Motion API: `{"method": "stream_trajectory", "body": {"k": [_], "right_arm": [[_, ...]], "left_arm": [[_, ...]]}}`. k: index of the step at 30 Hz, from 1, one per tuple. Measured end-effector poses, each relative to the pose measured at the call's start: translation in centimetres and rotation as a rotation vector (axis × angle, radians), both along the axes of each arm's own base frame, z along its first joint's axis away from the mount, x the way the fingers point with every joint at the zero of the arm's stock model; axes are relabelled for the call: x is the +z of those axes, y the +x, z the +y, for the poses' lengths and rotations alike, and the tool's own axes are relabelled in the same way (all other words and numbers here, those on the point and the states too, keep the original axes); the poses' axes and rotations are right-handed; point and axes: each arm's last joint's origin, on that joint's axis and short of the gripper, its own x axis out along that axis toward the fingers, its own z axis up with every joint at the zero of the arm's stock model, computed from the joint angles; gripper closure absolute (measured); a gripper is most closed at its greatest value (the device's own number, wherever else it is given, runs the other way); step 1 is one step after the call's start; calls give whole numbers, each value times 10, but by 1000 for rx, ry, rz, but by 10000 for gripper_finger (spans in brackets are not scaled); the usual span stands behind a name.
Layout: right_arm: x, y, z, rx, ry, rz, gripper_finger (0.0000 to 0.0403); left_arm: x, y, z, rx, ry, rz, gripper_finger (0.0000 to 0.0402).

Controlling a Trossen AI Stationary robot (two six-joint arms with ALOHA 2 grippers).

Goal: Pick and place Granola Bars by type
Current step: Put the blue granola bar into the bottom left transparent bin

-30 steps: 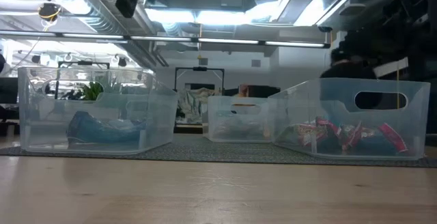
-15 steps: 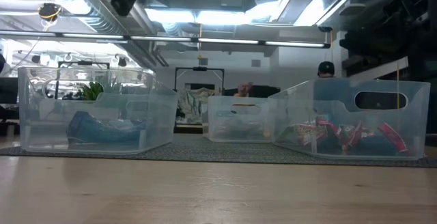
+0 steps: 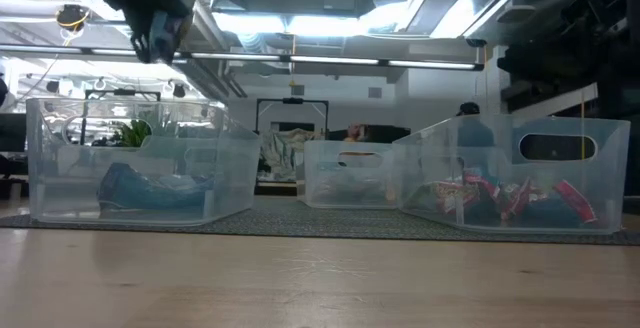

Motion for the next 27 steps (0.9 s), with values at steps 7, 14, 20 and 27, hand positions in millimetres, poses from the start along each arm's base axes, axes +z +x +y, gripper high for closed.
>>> {"method": "stream_trajectory", "body": {"k": [7, 14, 20, 27], "right_arm": [[0, 0, 0, 0, 0, 0, 288], [0, 0, 0, 0, 0, 0, 288], [0, 0, 0, 0, 0, 0, 288], [0, 0, 0, 0, 0, 0, 288]], "left_arm": [[26, 7, -1, -9, -41, 91, 368], [-2, 20, 8, 31, 99, 389, 366], [-20, 40, 9, 9, 102, 455, 365], [-31, 51, 6, -96, 40, 473, 340]]}}
